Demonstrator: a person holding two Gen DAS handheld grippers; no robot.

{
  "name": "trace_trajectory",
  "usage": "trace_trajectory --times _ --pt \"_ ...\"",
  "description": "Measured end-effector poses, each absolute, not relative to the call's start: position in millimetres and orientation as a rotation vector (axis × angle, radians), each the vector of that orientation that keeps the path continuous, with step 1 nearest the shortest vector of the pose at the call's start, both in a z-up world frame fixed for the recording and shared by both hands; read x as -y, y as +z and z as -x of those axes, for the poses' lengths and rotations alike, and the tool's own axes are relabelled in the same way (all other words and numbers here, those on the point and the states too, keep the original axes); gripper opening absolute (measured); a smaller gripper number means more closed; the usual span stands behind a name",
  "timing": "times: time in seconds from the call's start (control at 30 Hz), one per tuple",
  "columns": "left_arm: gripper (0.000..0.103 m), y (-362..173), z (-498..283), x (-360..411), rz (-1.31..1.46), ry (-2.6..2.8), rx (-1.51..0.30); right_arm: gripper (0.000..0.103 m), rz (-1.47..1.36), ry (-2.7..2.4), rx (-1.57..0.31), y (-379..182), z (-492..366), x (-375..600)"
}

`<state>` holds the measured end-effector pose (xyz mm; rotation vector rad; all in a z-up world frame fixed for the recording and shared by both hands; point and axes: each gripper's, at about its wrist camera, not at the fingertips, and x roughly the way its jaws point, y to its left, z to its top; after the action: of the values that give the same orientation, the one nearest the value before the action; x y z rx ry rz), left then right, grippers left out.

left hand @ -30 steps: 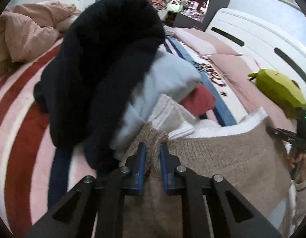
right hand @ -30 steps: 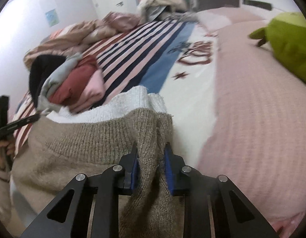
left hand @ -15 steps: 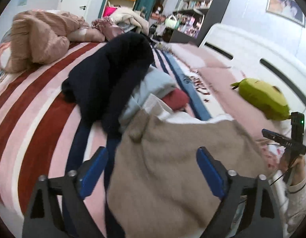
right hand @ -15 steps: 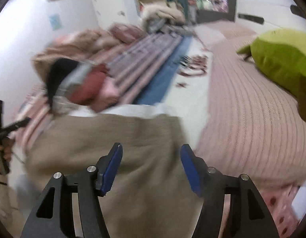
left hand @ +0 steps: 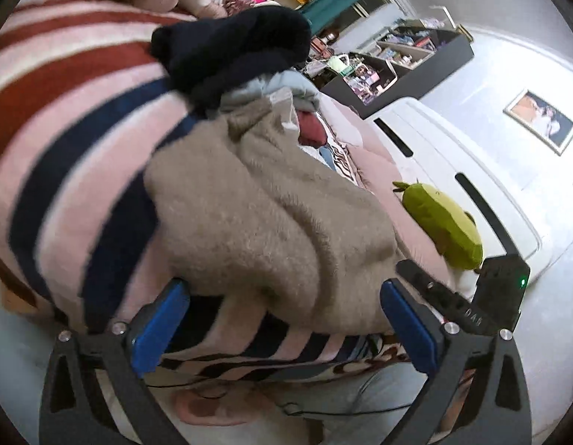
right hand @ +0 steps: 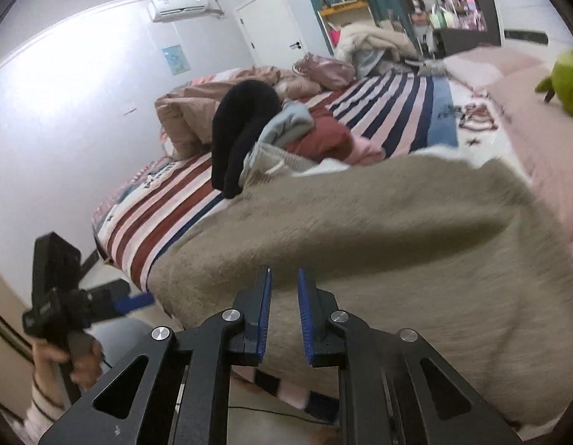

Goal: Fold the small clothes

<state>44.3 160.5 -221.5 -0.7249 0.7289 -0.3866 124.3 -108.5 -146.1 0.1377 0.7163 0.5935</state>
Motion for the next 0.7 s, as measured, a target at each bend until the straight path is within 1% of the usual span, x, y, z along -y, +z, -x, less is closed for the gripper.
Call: trace_trajectory --times 0.1,0.2,0.27,0.33,0.37,0.4,0.43,0.5,0.6,0.67,0.7 --pt "0.102 -238.0 -52.2 -154.1 0.806 -0.385 -0.719 0.009 -0.111 0.556 -0.742 -160.8 -131.6 99.4" --pt "0.101 -252.6 -63.2 -147.0 0.892 -0.420 -0.724 0.009 -0.103 0.527 -0.823 -183.7 -140.1 93.7" --pt "0.101 -250.4 -69.0 -144.1 0.884 -0.414 -0.698 0.006 -0.098 0.520 -0.840 -192.2 -142.4 94.2" --pt "0.099 -244.6 -76.5 -142.3 0.870 -0.387 -0.678 0.006 -0.092 0.514 -0.835 -195.6 -140.8 93.4" --pt "0.091 -241.6 -79.7 -142.1 0.862 -0.362 -0.669 0.006 -0.092 0.512 -0.833 -195.7 -140.1 93.4" --pt "0.073 -236.6 -83.9 -142.1 0.836 -0.307 -0.661 0.006 -0.091 0.511 -0.834 -195.9 -139.9 93.0" --pt "0.066 -232.9 -88.4 -141.3 0.812 -0.278 -0.662 0.006 -0.095 0.514 -0.835 -196.0 -139.8 93.3" --pt "0.045 -221.0 -96.4 -136.0 0.751 -0.269 -0.655 0.006 -0.118 0.528 -0.845 -195.1 -139.0 95.6" --pt "0.033 -192.8 -98.4 -118.5 0.604 -0.272 -0.631 0.008 -0.179 0.568 -0.853 -187.4 -136.9 108.5" --pt "0.032 -170.5 -98.0 -103.8 0.512 -0.283 -0.603 0.009 -0.230 0.569 -0.817 -174.4 -132.2 128.0" --pt "0.032 -157.2 -97.1 -93.7 0.459 -0.292 -0.582 0.011 -0.249 0.562 -0.788 -166.2 -129.5 138.3"
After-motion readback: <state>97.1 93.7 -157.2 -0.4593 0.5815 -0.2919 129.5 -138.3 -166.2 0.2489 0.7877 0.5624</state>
